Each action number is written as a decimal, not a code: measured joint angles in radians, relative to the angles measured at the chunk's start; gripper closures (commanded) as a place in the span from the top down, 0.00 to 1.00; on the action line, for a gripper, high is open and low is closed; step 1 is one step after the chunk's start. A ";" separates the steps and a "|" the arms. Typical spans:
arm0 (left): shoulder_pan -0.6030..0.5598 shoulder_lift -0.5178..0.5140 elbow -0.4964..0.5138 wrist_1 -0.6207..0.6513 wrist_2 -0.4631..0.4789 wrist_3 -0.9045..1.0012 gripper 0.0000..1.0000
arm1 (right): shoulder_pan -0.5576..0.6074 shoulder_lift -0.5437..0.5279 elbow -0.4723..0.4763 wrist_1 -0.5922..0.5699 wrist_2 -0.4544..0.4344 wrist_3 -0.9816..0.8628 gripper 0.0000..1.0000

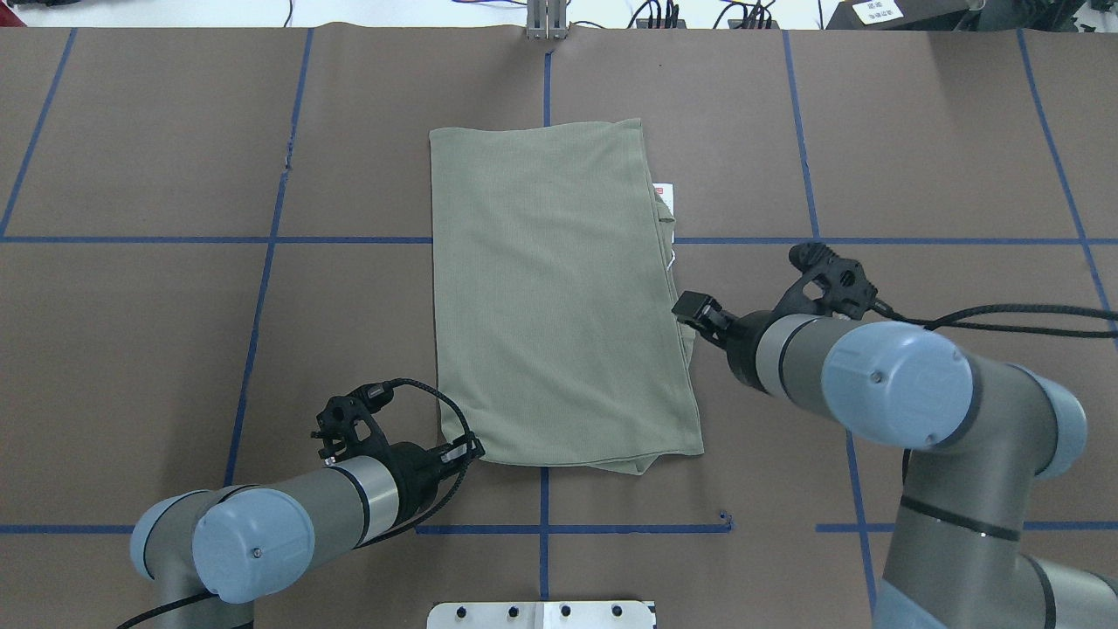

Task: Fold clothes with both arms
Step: 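Bring the right gripper down to the shirt's other near corner, then grasp the near edge of the shirt with both grippers, then lift the near edge with both grippers and fold it away from the robot, then lay the folded edge down on the far half and open both grippers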

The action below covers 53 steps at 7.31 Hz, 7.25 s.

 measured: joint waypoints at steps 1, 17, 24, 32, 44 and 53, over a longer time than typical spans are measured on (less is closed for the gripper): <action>-0.002 0.001 -0.002 0.000 0.000 0.005 0.00 | -0.099 0.032 0.012 -0.086 -0.078 0.055 0.97; -0.003 -0.002 -0.021 -0.002 -0.004 0.006 0.00 | -0.186 0.146 -0.228 -0.140 -0.169 0.186 0.43; -0.005 0.000 -0.034 -0.001 -0.011 0.021 0.00 | -0.164 0.192 -0.216 -0.160 -0.162 0.186 0.00; -0.124 -0.040 -0.461 0.519 -0.250 0.158 0.00 | -0.175 0.284 0.148 -0.562 -0.092 0.108 0.00; -0.389 -0.325 0.223 0.347 -0.178 0.389 0.00 | 0.104 0.418 -0.464 -0.148 -0.053 -0.077 0.00; -0.494 -0.303 0.336 0.127 -0.339 0.666 1.00 | 0.145 0.471 -0.574 -0.037 0.025 -0.363 1.00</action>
